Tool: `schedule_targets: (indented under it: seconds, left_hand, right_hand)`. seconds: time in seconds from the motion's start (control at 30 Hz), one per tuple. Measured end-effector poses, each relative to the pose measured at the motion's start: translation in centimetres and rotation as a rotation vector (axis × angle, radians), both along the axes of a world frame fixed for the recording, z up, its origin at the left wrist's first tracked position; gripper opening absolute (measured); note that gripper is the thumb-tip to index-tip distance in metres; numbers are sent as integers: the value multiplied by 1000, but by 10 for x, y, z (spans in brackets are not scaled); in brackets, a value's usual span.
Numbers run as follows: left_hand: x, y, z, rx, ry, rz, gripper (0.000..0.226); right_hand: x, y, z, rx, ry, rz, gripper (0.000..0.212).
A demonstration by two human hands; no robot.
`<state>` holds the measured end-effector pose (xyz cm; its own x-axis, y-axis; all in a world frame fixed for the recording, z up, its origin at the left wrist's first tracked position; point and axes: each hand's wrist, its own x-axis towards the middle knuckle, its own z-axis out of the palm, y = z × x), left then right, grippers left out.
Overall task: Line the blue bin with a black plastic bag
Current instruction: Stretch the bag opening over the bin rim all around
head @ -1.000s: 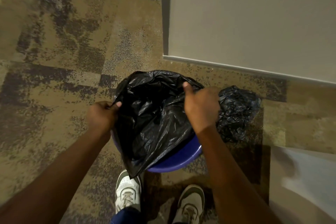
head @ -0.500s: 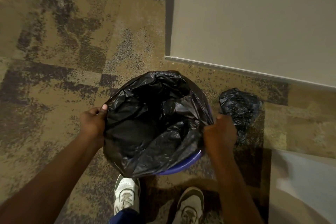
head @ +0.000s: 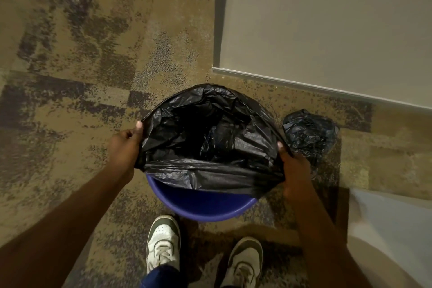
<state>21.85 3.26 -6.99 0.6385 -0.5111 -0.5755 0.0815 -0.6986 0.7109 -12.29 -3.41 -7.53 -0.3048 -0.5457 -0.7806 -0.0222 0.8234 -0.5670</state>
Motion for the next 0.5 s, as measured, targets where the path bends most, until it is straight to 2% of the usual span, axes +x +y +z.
schedule_targets:
  seconds: [0.07,0.2,0.3,0.33,0.4,0.5]
  left_hand:
    - [-3,7,2,-11,-20,-5,57]
    - [-9,27,5,-24,-32,-20,52]
    - [-19,42,12,22,-66,-38,73]
    - [-23,45,14,36,-78,-20,80]
    - [-32,49,19,95,-83,47,76]
    - [-46,48,20,226,-46,104,64]
  right_hand:
    - [4,12,-3,9,91,-4,36]
    - [-1,38,-11,39,7,-96,27]
    - [-3,46,-12,32,-16,-157,22]
    - [-1,44,-8,4,13,-165,20]
    - [2,39,1,-64,166,-114,20]
    - [13,45,21,-120,321,-43,39]
